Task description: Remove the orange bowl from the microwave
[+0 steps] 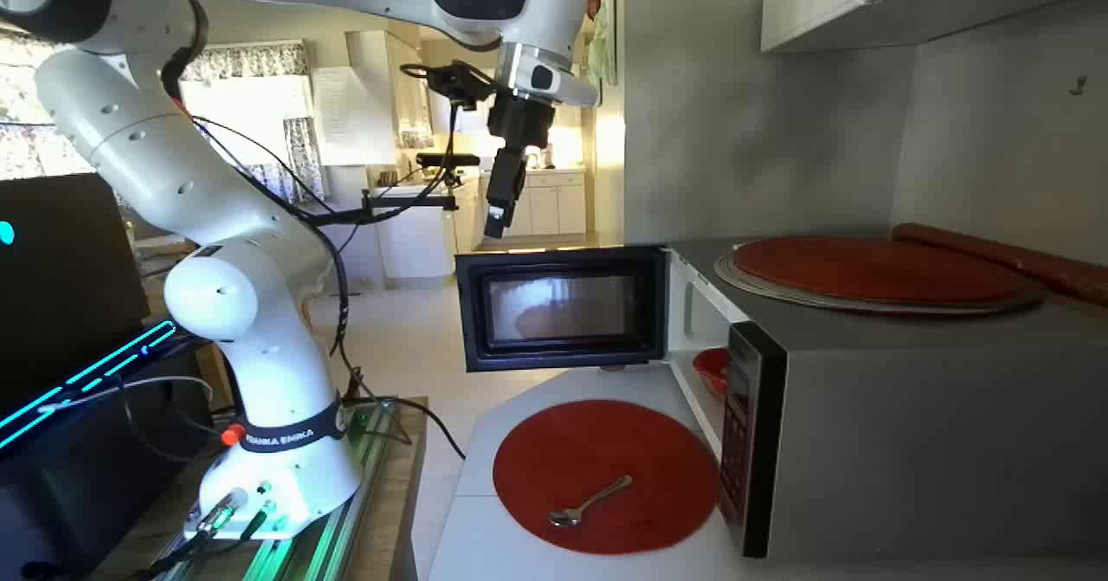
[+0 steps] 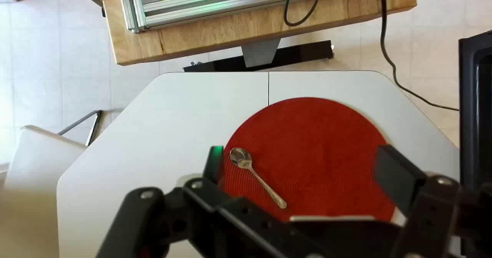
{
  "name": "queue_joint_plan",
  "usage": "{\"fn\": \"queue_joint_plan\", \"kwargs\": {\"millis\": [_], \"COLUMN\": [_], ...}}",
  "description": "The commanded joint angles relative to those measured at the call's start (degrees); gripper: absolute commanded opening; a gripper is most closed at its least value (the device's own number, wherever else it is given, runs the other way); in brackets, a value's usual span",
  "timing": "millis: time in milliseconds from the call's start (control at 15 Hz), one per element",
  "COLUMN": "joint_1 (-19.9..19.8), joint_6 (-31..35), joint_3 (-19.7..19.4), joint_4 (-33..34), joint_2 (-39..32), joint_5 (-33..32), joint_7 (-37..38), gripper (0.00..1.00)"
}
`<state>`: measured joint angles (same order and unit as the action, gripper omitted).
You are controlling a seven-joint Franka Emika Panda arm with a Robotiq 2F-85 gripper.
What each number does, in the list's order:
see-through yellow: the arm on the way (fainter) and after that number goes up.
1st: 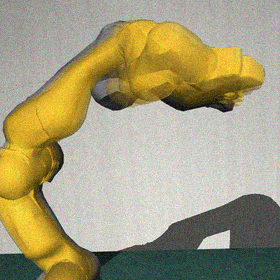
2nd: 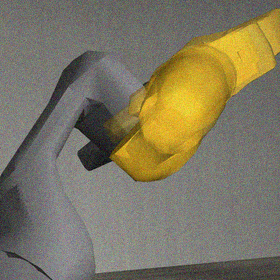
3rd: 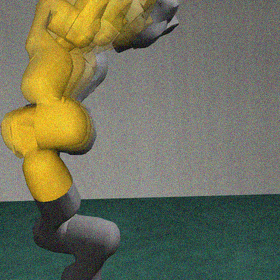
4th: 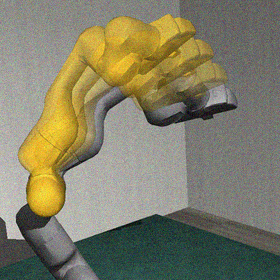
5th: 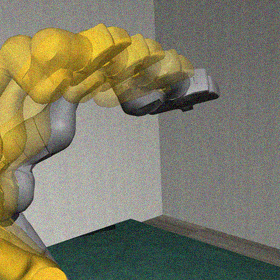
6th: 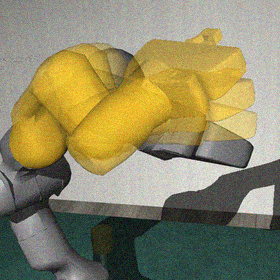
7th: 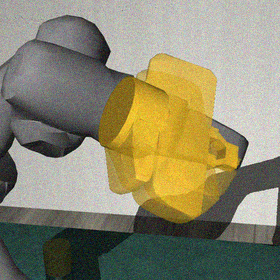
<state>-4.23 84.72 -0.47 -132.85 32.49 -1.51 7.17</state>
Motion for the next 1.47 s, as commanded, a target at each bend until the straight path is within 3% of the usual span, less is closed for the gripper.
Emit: {"fn": "queue_joint_plan", "kwargs": {"millis": [0,733,1000,1400], "joint_1": [0.2,0.3,0.8,4.7], "joint_6": [-0.1,0.8,13.4,29.2], "joint_3": [-0.1,-0.1,1.8,4.3], "joint_4": [0.1,-0.1,-4.5,-13.1], "joint_2": [0.0,-0.7,-4.8,-9.2], "joint_5": [-0.1,-1.2,-5.7,-8.5], "joint_7": [0.0,-0.9,0.1,-2.9], "gripper": [1.00,1.00,1.00,1.00]}}
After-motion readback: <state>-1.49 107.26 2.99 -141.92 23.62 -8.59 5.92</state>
